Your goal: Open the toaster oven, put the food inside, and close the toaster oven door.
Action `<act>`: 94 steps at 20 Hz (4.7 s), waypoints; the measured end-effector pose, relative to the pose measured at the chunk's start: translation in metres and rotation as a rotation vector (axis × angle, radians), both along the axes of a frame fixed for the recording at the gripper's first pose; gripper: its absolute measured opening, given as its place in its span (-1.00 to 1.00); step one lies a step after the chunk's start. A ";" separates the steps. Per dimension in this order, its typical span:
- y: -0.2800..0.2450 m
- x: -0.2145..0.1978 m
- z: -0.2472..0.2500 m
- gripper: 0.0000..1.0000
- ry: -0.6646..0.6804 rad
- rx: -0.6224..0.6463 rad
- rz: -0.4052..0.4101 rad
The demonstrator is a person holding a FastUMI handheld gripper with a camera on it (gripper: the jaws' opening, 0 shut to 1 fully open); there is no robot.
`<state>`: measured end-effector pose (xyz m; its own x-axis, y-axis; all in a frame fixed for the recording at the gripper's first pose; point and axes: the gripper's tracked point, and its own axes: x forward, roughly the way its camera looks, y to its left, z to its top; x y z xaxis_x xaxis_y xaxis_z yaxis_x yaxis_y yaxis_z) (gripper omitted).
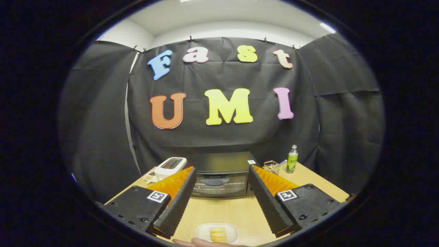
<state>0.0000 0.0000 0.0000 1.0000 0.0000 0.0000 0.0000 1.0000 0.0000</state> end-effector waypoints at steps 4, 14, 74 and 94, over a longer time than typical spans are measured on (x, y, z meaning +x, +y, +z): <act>-0.002 0.001 -0.002 1.00 -0.001 -0.024 -0.010; -0.005 -0.003 0.000 1.00 -0.028 -0.037 -0.013; 0.008 0.185 -0.138 1.00 0.131 -0.085 0.041; 0.031 0.184 -0.110 0.99 0.029 -0.076 0.137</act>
